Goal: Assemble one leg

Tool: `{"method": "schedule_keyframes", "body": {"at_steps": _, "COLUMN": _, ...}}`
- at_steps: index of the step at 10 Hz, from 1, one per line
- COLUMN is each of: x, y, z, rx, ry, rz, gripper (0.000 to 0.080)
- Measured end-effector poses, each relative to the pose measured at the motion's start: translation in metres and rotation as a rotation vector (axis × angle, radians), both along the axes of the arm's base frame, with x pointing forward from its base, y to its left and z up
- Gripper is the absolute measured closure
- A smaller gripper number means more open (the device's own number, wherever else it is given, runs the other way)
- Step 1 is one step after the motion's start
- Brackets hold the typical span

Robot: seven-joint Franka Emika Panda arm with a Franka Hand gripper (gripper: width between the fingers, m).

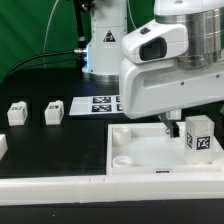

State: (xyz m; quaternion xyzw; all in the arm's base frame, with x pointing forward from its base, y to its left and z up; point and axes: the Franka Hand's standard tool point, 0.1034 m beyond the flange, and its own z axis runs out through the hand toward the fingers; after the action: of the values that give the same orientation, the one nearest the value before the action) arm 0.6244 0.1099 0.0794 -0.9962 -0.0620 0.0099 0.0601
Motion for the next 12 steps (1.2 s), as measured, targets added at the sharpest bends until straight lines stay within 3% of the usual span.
{"method": "schedule_keyframes", "body": {"at_steps": 1, "x": 0.0, "y": 0.0, "z": 0.0, "rx": 0.0, "ry": 0.0, "rz": 0.0, "gripper": 0.0425}}
{"method": "schedule_keyframes", "body": {"at_steps": 2, "x": 0.0003, "y": 0.0, "z": 0.0001, "rx": 0.0, "ry": -0.002, "rz": 0.0, "gripper": 0.0508}}
{"method": "schedule_keyframes", "body": {"at_steps": 6, "x": 0.0004, "y": 0.0001, "z": 0.0002, "rx": -0.001, "ry": 0.007, "rz": -0.077, "gripper": 0.0508}}
{"method": "schedule_keyframes", "body": {"at_steps": 12, "x": 0.0013, "y": -0.0037, "z": -0.0004, "rx": 0.011, "ry": 0.095, "rz": -0.727, "gripper": 0.0506}}
